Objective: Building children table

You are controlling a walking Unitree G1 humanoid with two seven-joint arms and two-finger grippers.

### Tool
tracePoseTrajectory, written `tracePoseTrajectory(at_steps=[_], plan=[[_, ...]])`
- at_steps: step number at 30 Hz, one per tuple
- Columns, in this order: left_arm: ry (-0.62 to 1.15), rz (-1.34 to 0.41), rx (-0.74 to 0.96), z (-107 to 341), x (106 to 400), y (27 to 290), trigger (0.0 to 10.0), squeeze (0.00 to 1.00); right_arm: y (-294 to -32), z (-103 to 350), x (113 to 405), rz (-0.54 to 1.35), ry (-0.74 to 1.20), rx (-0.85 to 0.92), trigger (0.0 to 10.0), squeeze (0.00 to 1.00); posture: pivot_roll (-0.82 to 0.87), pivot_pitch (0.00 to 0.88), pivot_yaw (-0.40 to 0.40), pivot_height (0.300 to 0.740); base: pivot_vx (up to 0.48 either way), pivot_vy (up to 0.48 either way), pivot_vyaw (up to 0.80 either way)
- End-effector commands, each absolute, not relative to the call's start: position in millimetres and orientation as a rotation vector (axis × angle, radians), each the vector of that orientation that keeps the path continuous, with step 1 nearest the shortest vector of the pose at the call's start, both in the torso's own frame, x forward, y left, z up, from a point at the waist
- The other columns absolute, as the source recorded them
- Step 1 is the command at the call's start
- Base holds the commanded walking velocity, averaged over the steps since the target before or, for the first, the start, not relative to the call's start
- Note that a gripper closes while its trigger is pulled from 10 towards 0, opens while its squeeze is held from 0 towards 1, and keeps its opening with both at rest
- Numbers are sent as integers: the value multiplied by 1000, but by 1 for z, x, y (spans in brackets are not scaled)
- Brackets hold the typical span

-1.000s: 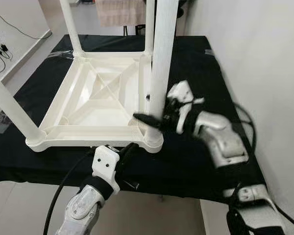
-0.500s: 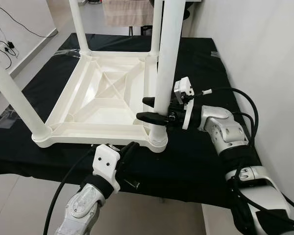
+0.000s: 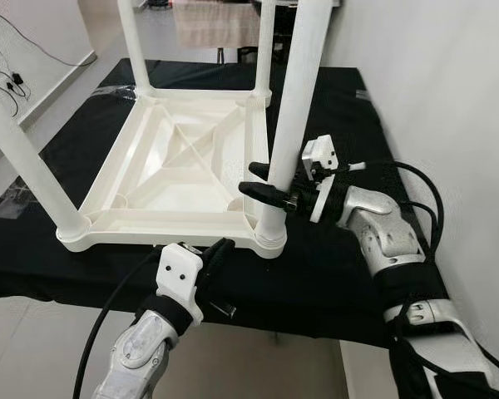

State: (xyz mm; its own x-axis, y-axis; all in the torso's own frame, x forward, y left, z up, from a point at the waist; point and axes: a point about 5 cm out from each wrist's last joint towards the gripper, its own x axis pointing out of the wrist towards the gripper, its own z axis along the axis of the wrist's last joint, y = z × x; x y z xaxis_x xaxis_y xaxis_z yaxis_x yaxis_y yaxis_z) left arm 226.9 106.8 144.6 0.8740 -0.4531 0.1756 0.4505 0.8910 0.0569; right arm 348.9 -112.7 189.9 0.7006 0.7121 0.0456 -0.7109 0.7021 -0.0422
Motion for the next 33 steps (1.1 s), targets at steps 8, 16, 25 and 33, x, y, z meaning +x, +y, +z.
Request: tracePoseTrajectory(at_steps=[8, 16, 25, 33], plan=[[-168, -472, 5, 141, 228, 109, 10000, 0, -99, 141, 337, 479, 149, -32, 0, 0, 72, 107, -32, 740, 0, 0, 0], [-173, -461, 6, 142, 228, 108, 10000, 0, -101, 161, 353, 524, 119, -18, 10000, 1000, 81, 107, -31, 740, 0, 0, 0], [-172, -471, 4, 142, 228, 108, 10000, 0, -108, 188, 357, 931, 23, -121, 10000, 0, 91, 104, -26, 740, 0, 0, 0], [-172, -474, 11, 142, 227, 108, 10000, 0, -121, 189, 362, 1122, 71, -60, 10000, 0, 110, 98, -25, 740, 0, 0, 0]])
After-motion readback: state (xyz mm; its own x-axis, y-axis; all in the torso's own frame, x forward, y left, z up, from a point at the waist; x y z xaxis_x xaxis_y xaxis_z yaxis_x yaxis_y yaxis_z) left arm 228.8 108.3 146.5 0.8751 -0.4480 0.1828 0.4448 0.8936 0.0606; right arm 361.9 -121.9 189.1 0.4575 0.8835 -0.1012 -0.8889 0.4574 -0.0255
